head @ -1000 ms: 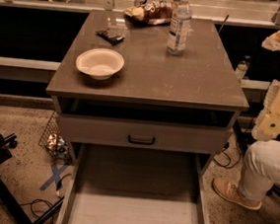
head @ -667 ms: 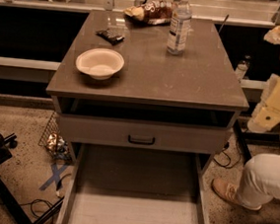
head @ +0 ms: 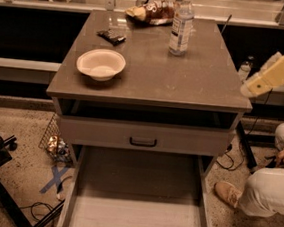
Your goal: Place blue plastic bottle into middle drawer
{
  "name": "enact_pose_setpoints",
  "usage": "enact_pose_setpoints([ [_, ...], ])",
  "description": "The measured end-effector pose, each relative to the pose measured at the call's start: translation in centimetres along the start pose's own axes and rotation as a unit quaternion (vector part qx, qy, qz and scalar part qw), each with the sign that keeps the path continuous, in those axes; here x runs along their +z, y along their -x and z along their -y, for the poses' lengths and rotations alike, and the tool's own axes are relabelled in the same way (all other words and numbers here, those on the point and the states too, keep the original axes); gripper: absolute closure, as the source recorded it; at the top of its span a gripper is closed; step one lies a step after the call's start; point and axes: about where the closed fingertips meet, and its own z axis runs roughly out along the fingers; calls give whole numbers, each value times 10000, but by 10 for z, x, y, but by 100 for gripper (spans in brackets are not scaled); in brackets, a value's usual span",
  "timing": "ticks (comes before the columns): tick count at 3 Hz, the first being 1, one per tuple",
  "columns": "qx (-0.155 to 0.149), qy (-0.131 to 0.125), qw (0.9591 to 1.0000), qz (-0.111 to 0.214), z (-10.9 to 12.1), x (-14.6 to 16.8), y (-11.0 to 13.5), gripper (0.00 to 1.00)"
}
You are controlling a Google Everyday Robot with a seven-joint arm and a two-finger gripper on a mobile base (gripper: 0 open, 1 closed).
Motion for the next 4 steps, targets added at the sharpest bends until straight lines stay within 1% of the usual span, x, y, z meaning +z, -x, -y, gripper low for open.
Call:
enact_pose_setpoints([
  [1, 606, -371, 9837, 1650, 59, 50, 29, 0],
  [2, 948, -818, 9547, 2699, 104, 72, 57, 0],
  [3, 1268, -1433, 9346, 2999, 134, 69, 64, 0],
  [4, 1356, -1649, 9287, 3031, 143, 70, 64, 0],
])
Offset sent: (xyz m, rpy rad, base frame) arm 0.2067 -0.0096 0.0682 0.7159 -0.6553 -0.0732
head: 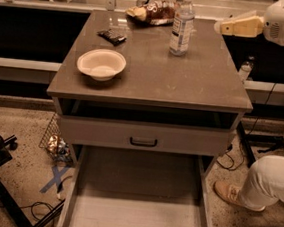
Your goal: Place blue plastic bottle into middle drawer
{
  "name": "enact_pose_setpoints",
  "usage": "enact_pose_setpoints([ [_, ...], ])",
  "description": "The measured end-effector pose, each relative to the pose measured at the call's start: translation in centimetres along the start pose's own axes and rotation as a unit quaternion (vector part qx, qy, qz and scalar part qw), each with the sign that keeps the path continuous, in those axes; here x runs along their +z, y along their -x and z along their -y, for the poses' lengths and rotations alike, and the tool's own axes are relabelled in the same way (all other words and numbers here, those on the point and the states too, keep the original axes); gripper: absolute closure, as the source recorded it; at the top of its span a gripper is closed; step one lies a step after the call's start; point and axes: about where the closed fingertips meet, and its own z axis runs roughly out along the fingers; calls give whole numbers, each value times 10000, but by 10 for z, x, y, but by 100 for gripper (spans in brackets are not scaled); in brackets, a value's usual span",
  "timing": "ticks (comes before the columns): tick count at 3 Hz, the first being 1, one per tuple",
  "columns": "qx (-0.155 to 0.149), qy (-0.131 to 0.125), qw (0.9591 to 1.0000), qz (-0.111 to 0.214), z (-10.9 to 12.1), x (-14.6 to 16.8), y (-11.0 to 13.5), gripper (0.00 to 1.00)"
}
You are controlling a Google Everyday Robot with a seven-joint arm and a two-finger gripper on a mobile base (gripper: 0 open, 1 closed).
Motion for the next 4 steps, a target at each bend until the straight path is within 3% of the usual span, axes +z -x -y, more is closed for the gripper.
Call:
enact_pose_setpoints([
  [1, 170, 65, 9998, -27, -7, 9, -6, 0],
  [3, 913, 127, 9956, -142, -29, 98, -61, 0],
  [4, 1286, 315, 9912, 12, -43, 152, -82, 0],
])
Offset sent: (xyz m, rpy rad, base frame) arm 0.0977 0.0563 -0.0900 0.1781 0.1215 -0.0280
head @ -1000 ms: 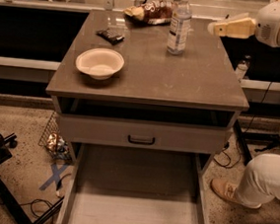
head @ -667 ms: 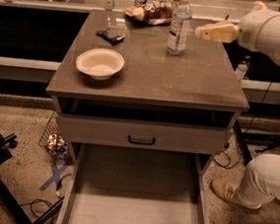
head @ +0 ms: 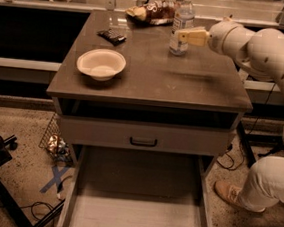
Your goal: Place blue plastic bottle into middle drawer
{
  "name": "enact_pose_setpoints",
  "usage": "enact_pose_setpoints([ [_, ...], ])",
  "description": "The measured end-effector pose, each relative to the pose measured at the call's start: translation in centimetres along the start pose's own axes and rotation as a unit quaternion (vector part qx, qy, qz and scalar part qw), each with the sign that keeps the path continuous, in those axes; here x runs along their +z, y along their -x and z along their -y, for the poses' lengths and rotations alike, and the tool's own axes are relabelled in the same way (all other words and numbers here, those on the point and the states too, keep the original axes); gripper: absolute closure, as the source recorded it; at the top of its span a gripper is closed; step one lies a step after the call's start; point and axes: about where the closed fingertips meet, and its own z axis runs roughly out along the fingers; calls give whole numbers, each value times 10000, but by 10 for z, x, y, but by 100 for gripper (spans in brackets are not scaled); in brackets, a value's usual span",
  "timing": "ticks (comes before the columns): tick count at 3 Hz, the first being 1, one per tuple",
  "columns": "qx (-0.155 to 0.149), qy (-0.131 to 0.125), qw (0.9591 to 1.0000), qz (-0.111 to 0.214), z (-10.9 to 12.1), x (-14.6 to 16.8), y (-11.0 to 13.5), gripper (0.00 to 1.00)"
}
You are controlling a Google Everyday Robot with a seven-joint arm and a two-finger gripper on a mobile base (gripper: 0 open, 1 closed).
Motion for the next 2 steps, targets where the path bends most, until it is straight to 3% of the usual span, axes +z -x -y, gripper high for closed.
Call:
enact_pose_setpoints([
  [2, 404, 437, 9978, 306, -16, 73, -9, 3],
])
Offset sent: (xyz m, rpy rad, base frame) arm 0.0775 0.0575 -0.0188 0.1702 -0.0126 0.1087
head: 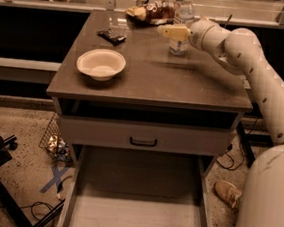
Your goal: Place blue plastic bottle into middle drawer
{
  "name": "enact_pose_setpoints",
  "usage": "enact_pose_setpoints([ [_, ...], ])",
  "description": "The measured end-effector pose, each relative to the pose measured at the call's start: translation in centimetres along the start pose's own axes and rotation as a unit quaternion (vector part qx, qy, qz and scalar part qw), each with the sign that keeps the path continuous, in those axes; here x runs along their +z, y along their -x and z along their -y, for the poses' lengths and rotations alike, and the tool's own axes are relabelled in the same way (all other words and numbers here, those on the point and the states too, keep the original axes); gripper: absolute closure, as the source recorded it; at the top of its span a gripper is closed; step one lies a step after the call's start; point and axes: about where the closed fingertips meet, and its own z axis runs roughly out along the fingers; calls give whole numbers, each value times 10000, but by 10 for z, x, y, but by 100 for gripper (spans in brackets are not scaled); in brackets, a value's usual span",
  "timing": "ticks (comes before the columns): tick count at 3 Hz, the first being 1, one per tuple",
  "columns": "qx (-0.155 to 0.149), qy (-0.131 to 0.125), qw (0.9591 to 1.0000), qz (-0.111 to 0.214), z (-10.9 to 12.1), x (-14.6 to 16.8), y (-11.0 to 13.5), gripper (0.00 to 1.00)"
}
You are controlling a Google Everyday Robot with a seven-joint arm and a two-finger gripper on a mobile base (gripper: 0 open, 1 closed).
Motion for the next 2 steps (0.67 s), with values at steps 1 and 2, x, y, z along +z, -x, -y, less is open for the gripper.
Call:
enact_pose_setpoints([
  [1, 48, 183, 9998, 67, -11, 30, -1, 26],
  [2, 48, 206, 9997, 86, -13, 33, 1, 57],
])
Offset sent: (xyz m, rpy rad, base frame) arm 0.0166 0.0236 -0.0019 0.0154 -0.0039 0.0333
